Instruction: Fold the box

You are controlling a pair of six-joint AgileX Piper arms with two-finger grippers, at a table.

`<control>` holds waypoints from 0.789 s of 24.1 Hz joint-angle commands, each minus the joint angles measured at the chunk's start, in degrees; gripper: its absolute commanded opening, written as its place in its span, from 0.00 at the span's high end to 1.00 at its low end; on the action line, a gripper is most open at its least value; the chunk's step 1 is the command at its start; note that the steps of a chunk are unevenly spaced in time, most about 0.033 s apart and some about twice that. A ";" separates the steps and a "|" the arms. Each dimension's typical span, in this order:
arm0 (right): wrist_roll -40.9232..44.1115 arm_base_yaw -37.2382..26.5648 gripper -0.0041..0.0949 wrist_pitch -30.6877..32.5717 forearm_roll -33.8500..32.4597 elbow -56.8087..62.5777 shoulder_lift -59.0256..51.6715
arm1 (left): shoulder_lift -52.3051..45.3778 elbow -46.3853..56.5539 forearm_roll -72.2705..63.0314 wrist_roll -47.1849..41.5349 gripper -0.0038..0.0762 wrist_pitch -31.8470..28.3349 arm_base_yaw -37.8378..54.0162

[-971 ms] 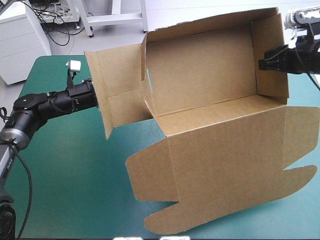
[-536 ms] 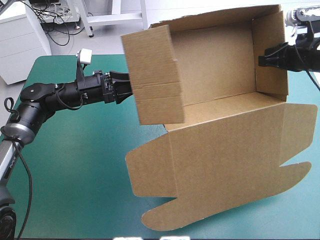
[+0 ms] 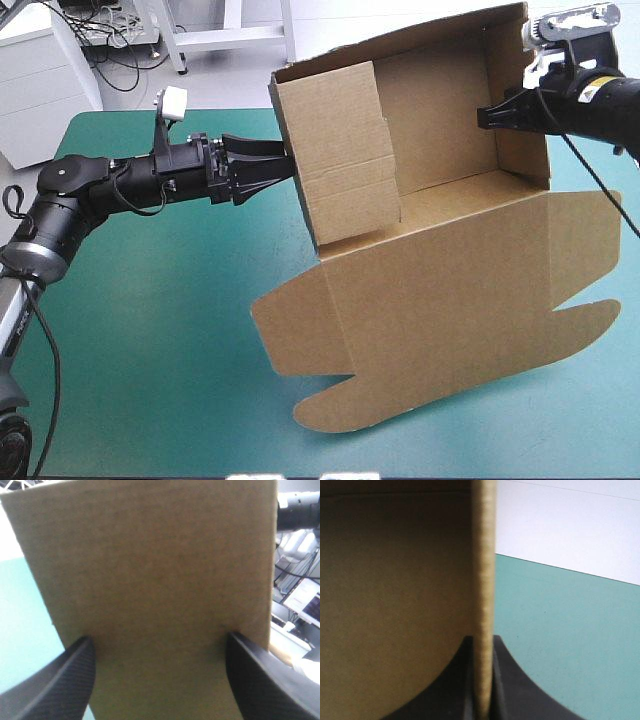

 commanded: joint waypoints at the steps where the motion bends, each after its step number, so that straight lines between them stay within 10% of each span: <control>1: 4.50 3.34 0.97 -5.77 -0.35 -1.37 -0.50 | -2.16 -3.02 -0.57 -1.44 0.30 -0.50 -1.43; 12: 11.12 12.28 0.97 -10.53 -4.82 -1.37 3.80 | -2.06 -9.89 11.76 -7.24 0.30 -16.57 -10.34; 19: 10.57 12.45 0.97 -9.93 -4.71 -1.37 3.91 | -1.16 -11.00 11.54 -7.24 0.30 -16.32 -13.43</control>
